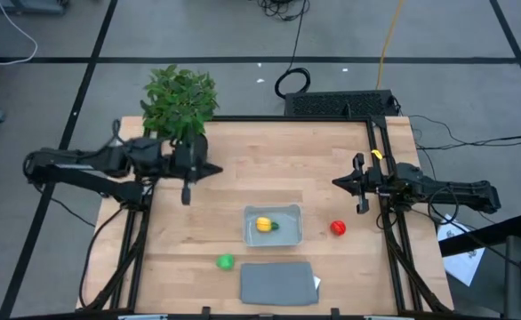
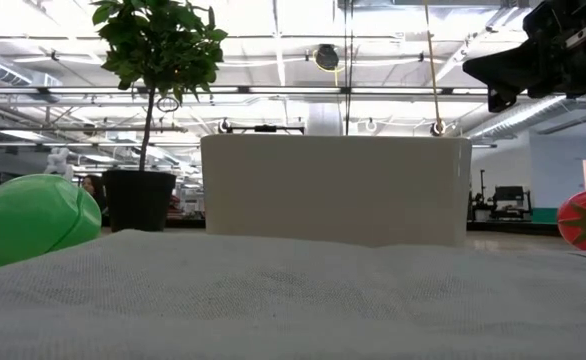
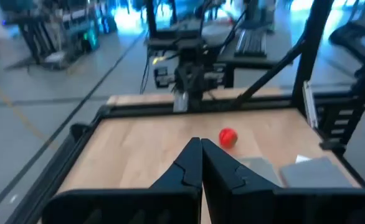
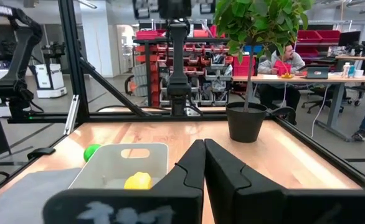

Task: Pick and placing Produce into tupperware
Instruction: Put the red tomato into the gray bin

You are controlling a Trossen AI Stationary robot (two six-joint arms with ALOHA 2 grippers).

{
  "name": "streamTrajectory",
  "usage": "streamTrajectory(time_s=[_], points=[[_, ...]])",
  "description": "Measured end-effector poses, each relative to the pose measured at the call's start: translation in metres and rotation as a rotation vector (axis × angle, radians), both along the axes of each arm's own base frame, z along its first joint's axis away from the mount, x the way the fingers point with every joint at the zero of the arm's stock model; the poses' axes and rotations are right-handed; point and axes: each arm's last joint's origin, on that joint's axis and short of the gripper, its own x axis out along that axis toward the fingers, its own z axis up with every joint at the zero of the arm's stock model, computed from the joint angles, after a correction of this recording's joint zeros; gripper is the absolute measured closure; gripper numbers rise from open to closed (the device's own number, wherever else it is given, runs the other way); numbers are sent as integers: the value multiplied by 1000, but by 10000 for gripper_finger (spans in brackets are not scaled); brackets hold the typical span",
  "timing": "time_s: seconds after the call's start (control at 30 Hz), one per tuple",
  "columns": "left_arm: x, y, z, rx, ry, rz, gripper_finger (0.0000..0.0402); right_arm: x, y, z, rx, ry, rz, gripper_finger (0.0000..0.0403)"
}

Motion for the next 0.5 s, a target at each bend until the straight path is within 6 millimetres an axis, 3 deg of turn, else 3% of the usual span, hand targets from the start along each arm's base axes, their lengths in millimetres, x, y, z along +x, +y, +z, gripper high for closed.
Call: streamTrajectory(time_s=[0.17,0.5], points=[[-3,-1,-45,36,-17,52,401,0,0,0,39,-2,2,403],[-45,-4,-97,81,-187,19,402,0,0,1,88,-6,5,403]])
